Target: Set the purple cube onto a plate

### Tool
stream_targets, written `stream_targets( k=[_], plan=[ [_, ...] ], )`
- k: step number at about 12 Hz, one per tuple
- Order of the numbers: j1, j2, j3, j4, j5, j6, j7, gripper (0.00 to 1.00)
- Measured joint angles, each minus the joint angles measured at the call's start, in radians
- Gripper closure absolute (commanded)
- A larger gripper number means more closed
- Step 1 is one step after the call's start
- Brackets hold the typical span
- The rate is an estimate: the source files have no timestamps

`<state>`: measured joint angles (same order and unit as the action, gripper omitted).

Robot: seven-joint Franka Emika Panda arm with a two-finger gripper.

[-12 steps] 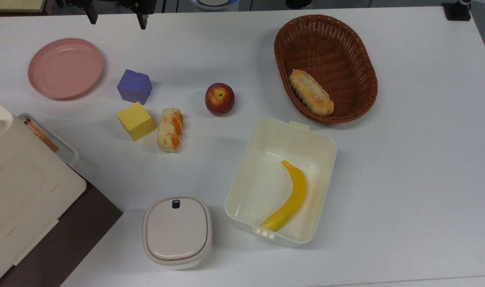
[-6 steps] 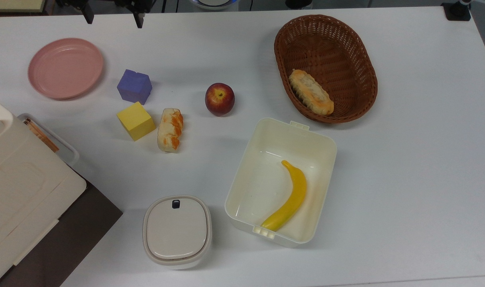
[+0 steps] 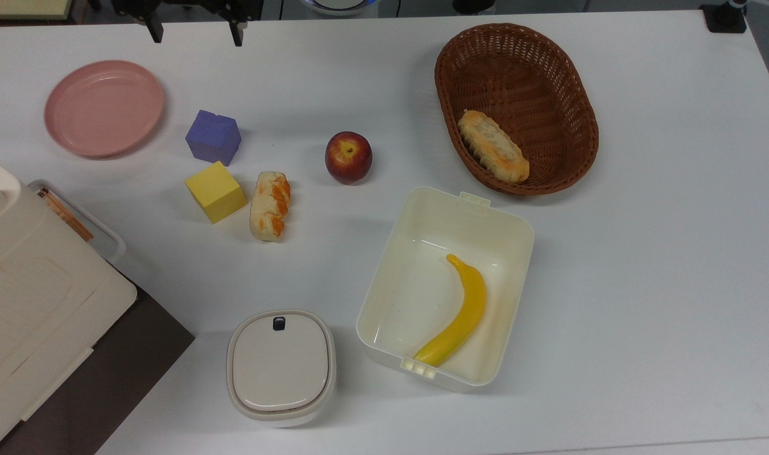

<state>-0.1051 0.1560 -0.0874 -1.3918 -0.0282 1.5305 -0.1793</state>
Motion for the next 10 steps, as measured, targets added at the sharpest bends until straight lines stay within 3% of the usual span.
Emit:
stream_targets(
  k=[10],
  plan=[
    [0.105, 0.024, -0.03, -0.012, 0.0, -0.001, -0.009, 0.0]
  ],
)
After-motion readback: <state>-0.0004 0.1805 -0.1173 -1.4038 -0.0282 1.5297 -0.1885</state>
